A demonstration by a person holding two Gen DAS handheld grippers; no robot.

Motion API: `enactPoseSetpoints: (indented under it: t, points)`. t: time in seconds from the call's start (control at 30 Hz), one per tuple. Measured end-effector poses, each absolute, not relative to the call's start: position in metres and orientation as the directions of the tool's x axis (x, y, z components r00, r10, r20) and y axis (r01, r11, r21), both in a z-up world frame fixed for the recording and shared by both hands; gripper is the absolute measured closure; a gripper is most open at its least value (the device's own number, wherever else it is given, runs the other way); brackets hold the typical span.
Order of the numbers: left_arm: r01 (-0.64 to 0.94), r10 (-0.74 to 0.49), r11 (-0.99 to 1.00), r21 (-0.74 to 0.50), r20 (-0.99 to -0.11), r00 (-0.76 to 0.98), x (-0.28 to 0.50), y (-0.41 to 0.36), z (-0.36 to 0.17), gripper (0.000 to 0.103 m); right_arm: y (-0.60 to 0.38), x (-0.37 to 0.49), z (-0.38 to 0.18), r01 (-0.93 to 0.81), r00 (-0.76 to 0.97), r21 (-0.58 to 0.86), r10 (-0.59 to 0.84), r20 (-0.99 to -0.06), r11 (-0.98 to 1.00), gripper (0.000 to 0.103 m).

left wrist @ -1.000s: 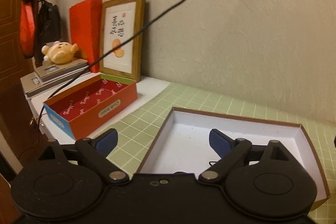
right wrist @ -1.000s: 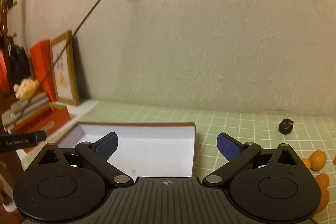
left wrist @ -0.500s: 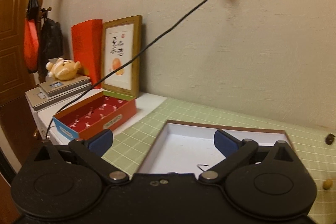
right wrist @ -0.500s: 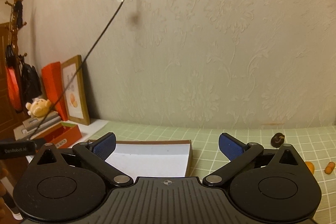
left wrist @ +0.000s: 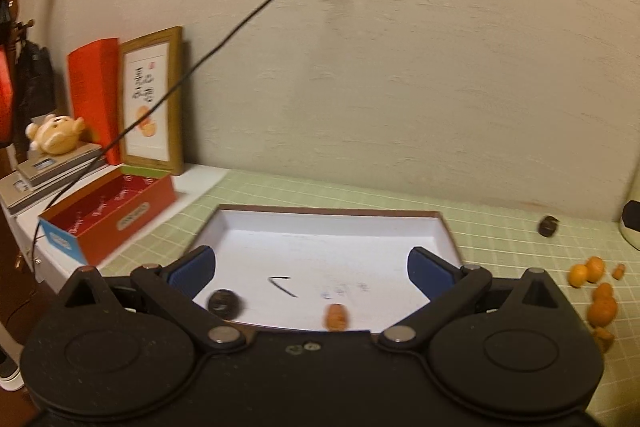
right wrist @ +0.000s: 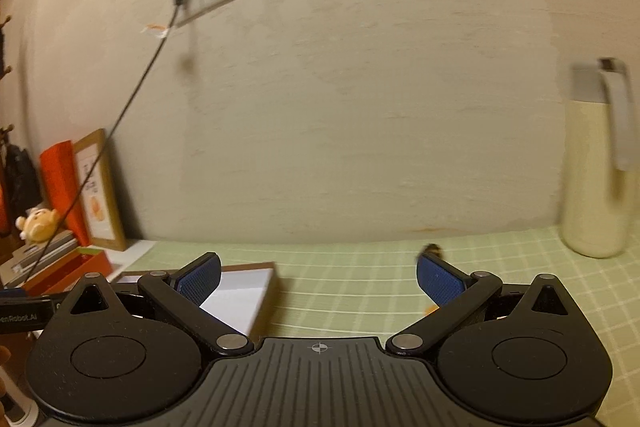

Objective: Organize fruits
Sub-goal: 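Lift both open tools away from the tray back toward the fruits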

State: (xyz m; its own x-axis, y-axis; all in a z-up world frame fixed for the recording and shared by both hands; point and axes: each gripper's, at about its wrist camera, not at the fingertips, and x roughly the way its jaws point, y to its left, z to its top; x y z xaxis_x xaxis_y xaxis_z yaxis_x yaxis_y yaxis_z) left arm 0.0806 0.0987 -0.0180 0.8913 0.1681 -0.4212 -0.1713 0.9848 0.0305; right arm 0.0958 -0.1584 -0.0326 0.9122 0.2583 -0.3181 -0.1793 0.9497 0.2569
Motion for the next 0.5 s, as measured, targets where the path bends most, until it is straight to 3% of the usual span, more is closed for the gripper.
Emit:
enactPoseSetpoints:
  t: [0.5]
  points:
    - [0.059,-0.013,0.994,0.096,-0.422,0.907,0.075,0.017,-0.036,0.008,-0.223,0.052,-0.041,-0.021,0.934,0.255,0.110,-0.341,0.967,0.000]
